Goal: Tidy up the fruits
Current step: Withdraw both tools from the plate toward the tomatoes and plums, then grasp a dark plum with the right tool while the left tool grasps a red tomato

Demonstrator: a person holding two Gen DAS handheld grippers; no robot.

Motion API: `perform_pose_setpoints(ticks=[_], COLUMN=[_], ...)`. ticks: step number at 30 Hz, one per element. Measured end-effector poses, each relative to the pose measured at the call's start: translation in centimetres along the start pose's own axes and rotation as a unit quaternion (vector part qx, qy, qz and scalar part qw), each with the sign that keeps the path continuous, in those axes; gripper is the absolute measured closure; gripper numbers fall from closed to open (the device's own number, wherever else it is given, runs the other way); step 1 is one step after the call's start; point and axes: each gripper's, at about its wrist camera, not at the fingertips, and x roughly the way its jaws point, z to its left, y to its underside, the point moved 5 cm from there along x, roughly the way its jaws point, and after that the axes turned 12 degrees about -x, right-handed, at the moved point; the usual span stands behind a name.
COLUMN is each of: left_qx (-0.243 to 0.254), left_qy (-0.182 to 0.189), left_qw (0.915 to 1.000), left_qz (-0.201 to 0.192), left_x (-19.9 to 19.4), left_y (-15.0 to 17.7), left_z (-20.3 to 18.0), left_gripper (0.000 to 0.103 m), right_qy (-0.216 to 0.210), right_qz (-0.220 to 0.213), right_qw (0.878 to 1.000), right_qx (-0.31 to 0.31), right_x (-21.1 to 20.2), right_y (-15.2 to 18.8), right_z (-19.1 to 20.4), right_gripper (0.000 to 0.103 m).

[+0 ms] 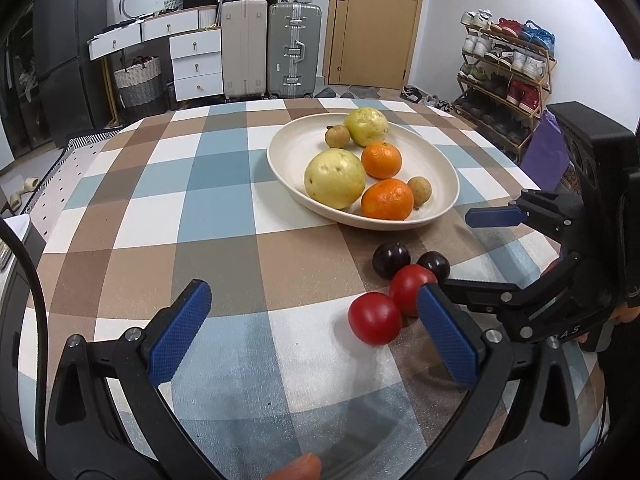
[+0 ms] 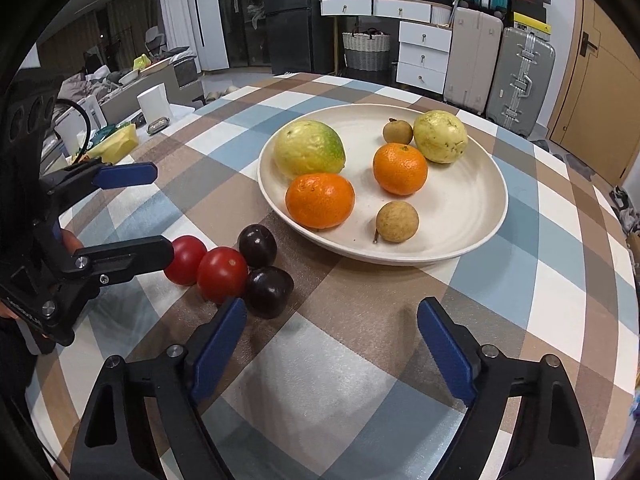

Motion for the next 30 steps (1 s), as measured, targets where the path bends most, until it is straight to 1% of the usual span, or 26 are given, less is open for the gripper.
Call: perform_pose_setpoints(ticks=[4, 8, 17, 19, 20, 22, 25, 27, 30], left_qx=[0.004, 0.008, 0.006, 0.006, 0.005, 0.003, 0.000, 0.001, 0.001], left_qy=[-0.006, -0.017, -0.015, -0.016, -0.017, -0.017, -0.017, -0.017, -0.018], left_qw=[0.9999, 0.9993, 0.9991, 0.9990, 0.9990, 0.9990, 0.9990, 0.9990, 0.9990], left_qz=[0.011, 0.033, 0.039, 0.041, 0.041, 0.042, 0.042, 0.041, 0.041], left_x=[0.3, 1.0, 1.2, 1.3, 1.3, 1.3, 1.4, 1.4, 1.4], left_y=[0.3, 0.8, 0.9, 0.9, 0.9, 0.9, 0.8, 0.8, 0.8], left_z=[0.1, 0.2, 0.3, 0.3, 0.4, 0.5, 0.6, 0.6, 0.6], left_gripper=[0.001, 0.001, 0.001, 0.001, 0.001, 0.001, 0.001, 0.001, 0.001], right_qy=[0.001, 0.006, 0.001, -0.010, -0.015, -0.024, -0.033, -0.038, -0.047], right_qz=[0.004, 0.006, 0.003, -0.001, -0.004, -0.007, -0.010, -0.011, -0.016], right_qw=[1.000, 1.000, 1.000, 0.999, 0.999, 0.999, 0.999, 0.998, 0.998], right_qx=[-0.007, -0.016, -0.030, -0.031, -0.032, -0.032, -0.035, -0.039, -0.047], right_x=[0.4, 0.6, 0.8, 0.8, 0.7, 0.7, 0.7, 0.7, 0.7], right_y=[-0.1, -0.3, -0.7, -0.8, -0.8, -0.9, -1.1, -1.1, -1.3], right_z=[0.3, 0.5, 1.1, 1.3, 1.4, 1.5, 1.7, 1.8, 2.1], right_gripper=[0.018, 0.020, 0.031, 0.040, 0.042, 0.049, 0.055, 0.057, 0.065])
